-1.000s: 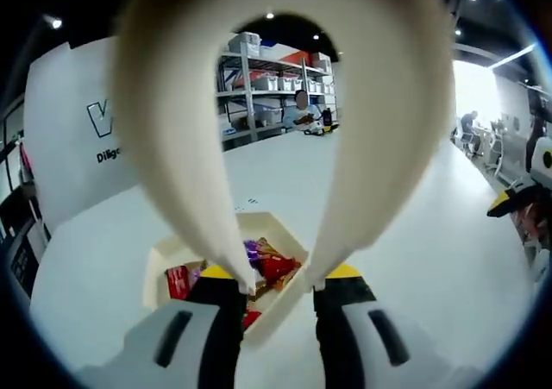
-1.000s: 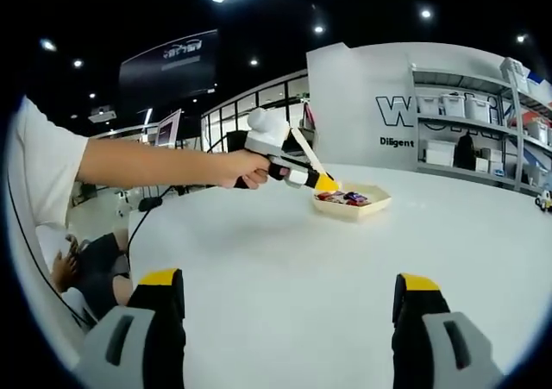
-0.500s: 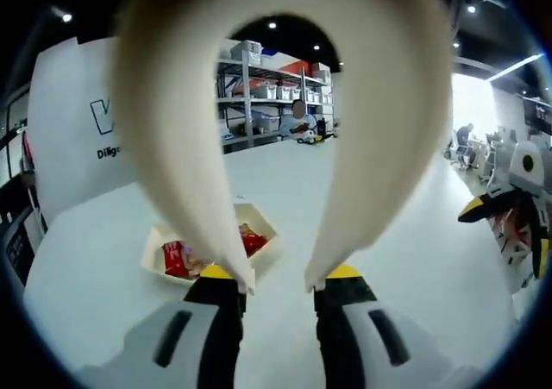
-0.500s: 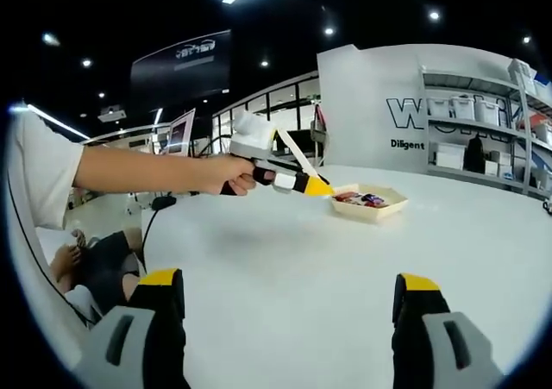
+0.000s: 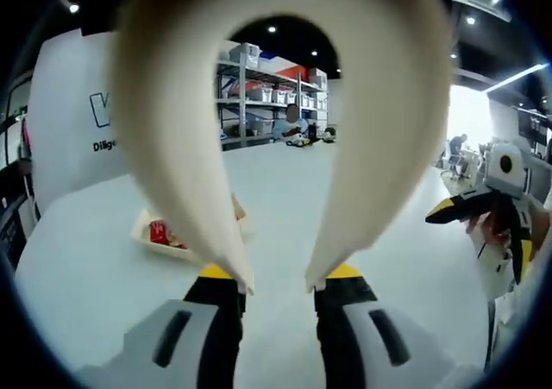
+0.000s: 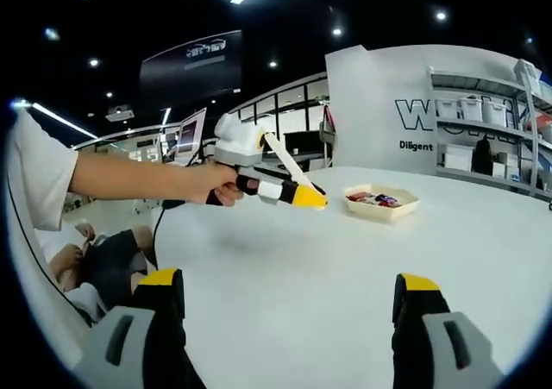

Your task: Place the target food into the container with the food tongs after gripping and lifting it, then release it inside without dropping or visibly crushing the food.

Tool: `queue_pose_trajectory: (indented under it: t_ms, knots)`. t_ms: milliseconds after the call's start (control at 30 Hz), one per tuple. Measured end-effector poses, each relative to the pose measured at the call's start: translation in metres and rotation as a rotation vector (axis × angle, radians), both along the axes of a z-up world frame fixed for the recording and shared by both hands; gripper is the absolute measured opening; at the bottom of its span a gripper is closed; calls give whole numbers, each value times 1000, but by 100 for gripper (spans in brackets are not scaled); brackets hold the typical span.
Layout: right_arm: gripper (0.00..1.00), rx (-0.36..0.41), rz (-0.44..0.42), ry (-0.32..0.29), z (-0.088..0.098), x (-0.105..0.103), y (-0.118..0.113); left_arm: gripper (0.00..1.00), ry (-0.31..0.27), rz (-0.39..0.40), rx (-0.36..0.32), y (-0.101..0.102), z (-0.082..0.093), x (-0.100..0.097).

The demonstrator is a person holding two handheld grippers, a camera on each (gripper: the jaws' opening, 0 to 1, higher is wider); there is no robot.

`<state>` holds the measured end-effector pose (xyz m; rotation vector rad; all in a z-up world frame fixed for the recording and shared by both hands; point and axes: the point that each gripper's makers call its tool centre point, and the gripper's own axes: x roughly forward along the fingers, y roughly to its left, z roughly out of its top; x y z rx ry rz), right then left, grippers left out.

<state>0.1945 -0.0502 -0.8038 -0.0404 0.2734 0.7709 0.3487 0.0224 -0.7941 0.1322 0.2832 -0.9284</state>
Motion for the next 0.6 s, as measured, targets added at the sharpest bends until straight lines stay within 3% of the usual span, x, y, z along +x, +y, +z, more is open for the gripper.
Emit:
queue_pose_trajectory:
  t_ms: [33, 367, 533, 600]
  knots:
    - [100, 2, 5, -3, 1, -1, 1, 29, 10, 2, -33, -2, 2, -4]
    - [100, 15, 75, -1, -2, -3, 15, 29, 11, -28, -84, -7, 8, -33]
    - [99, 131, 132, 46, 5, -3, 28, 30, 6, -88, -133, -10, 14, -52]
    - [96, 137, 142, 27, 8, 1, 29, 30, -2, -106, -136, -10, 14, -58]
